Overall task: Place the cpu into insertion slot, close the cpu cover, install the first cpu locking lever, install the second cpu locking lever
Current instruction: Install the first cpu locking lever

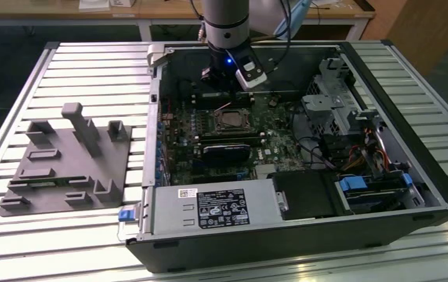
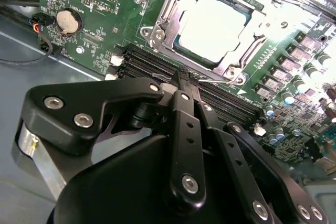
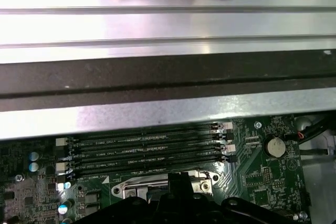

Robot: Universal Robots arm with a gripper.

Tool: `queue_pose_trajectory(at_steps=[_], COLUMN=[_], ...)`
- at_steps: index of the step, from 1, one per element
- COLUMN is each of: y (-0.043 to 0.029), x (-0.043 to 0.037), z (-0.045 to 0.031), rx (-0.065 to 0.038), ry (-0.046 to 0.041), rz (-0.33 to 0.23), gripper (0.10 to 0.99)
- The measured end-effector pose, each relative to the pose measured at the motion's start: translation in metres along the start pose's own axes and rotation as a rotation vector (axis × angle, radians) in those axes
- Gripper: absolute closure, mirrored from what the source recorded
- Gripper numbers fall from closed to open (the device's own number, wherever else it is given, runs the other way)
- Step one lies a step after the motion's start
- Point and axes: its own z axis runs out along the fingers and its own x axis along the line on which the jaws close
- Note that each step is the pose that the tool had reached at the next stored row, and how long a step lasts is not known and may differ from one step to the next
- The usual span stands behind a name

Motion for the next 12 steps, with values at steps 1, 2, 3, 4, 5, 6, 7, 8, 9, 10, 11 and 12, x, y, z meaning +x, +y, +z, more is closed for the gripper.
queue_pose_trajectory(at_steps=[1,2,3,4,5,6,7,8,9,10,11,12], y=[0.0000,-0.0001,-0.0002,-0.0004,-0.0005,-0.0006,-0.0007,-0.0007,-0.0008,-0.0008,-0.0008,-0.0008], x=[0.0000,0.0001,0.0002,0.0003,0.0004,0.0005,0.0006,0.0006,0.0007,0.0008,0.0009,0.0010], z=[0.0004,0.0009,0.0016,0.0023,0.0030,0.0036,0.0043,0.0049,0.0054,0.0058,0.0063,0.0066], rx=[0.000,0.000,0.000,0.000,0.000,0.000,0.000,0.000,0.000,0.000,0.000,0.000], ry=[-0.0003,-0.0007,-0.0010,-0.0013,-0.0015,-0.0017,-0.0021,-0.0024,-0.0028,-0.0035,-0.0045,-0.0065], rz=[0.000,0.000,0.000,0.000,0.000,0.000,0.000,0.000,0.000,-0.001,-0.001,-0.001], gripper=[0.980,0.980,0.980,0.980,0.980,0.980,0.980,0.980,0.980,0.980,0.980,0.980])
